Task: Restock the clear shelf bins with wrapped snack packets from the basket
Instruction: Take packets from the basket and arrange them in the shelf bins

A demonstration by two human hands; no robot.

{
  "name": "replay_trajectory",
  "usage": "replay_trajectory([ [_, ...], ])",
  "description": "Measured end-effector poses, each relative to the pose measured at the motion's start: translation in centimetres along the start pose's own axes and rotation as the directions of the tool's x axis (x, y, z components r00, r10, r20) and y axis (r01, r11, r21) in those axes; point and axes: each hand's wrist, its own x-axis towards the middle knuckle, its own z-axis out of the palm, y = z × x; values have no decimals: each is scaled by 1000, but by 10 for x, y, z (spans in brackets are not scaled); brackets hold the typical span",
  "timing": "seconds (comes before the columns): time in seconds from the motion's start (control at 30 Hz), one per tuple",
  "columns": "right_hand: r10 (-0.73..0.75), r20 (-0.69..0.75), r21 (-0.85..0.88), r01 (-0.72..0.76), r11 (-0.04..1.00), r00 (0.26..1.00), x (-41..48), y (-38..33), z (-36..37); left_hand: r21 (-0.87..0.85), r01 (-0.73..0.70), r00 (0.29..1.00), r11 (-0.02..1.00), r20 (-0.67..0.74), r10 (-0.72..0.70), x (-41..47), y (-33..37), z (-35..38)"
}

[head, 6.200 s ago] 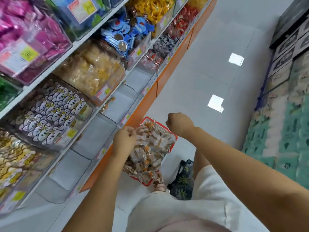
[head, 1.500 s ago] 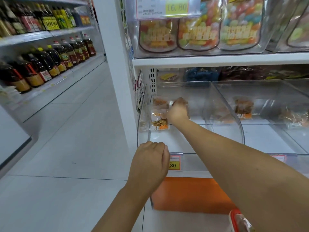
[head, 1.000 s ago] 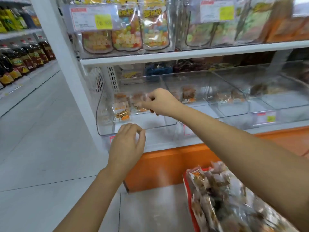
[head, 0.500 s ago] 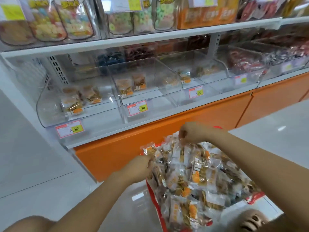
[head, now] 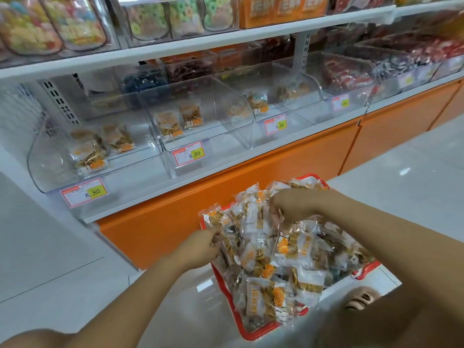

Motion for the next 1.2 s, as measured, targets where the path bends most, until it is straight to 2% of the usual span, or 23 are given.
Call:
replay_trajectory([
  [0.13,-68,15,215,63,974,998,-6,1,-31,-139,-8,1000,990,-25,4,-7,5,-23],
  [0.23,-132,-108,492,168,854,985,-14,-6,-63,-371,-50,999,927,-14,48,-19,15,-52],
  [0.33,-140,-291,661,305,685,946,-12,-29,-96,-718,-90,993,690,-11,118,-36,32,-85],
  [0.4,-136,-386,687,382,618,913,-3,-49,-114,-832,-113,991,543,-59,117,-43,34,-105],
  [0.5,-139,-467,704,463,539,873,16,-80,-137,-863,-198,968,464,-247,-46,-49,21,-131],
  [0.57,-160,-484,686,487,541,860,26,-97,-151,-859,-264,908,438,-374,-186,-51,4,-149],
  [0.63,-204,-439,633,463,621,875,37,-112,-163,-825,-312,830,472,-478,-287,-53,-17,-167],
  [0.7,-250,-414,512,451,732,875,49,-130,-173,-774,-306,774,554,-541,-329,-54,-40,-181],
  [0.77,-318,-490,275,490,827,812,65,-151,-184,-723,-271,753,636,-570,-327,-55,-56,-192],
  [0.87,-463,-508,-38,518,855,726,87,-188,-196,-656,-256,703,710,-631,-328,-54,-72,-200],
  [0.93,-468,-474,-181,438,881,746,106,-206,-201,-641,-259,638,723,-675,-370,-51,-82,-203],
  [0.97,-445,-459,-198,400,895,769,117,-212,-204,-635,-275,595,722,-702,-391,-49,-88,-205],
  [1.03,-382,-442,-100,379,920,812,142,-218,-209,-597,-292,474,747,-769,-429,-44,-101,-208],
  [1.07,-333,-452,13,380,925,828,154,-219,-211,-557,-251,409,791,-802,-435,-43,-108,-209],
  [1.1,-270,-468,141,372,917,841,169,-220,-214,-516,-176,373,838,-823,-428,-42,-115,-208],
  [1.13,-193,-487,262,353,898,852,185,-220,-216,-476,-91,373,875,-831,-413,-42,-121,-205],
  [1.2,-28,-514,377,255,890,857,221,-219,-220,-395,68,458,916,-803,-380,-38,-132,-193],
])
